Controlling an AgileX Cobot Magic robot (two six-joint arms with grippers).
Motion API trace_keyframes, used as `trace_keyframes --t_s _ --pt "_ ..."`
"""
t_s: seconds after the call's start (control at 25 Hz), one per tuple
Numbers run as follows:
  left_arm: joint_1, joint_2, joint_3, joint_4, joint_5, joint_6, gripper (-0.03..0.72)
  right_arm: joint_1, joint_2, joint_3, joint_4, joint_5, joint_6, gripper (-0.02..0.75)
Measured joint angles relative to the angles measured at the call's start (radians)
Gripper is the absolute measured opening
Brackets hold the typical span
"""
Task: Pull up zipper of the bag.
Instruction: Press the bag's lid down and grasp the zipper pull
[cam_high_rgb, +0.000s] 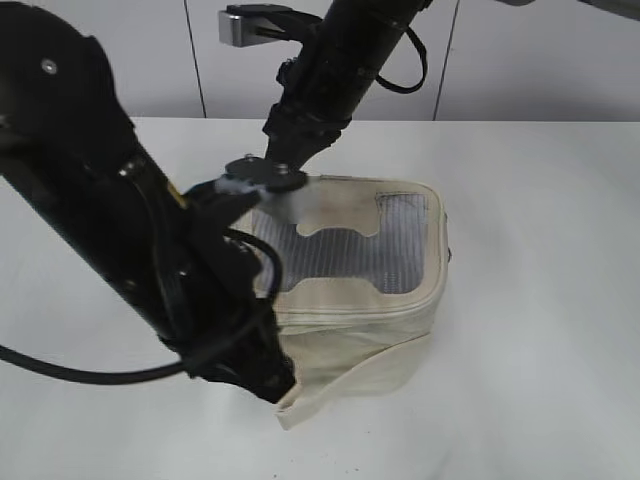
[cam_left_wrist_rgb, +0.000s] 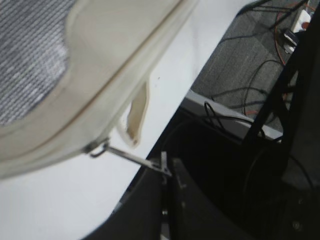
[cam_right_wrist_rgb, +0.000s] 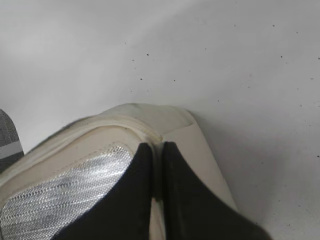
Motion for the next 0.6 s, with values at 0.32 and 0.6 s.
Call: trace_keyframes --t_s 0.32,0.6 --pt "-0.236 0.012 -0.063 0.059 -0.289 -0.159 -0.002 0.005 -0.002 0.009 0.005 0.003 0.005 0.030" --pt "-0.251 0.013 -0.083 0.146 -0.276 -0.395 -0.002 0.005 -0.003 0.010 0.002 0.003 0.007 0.029"
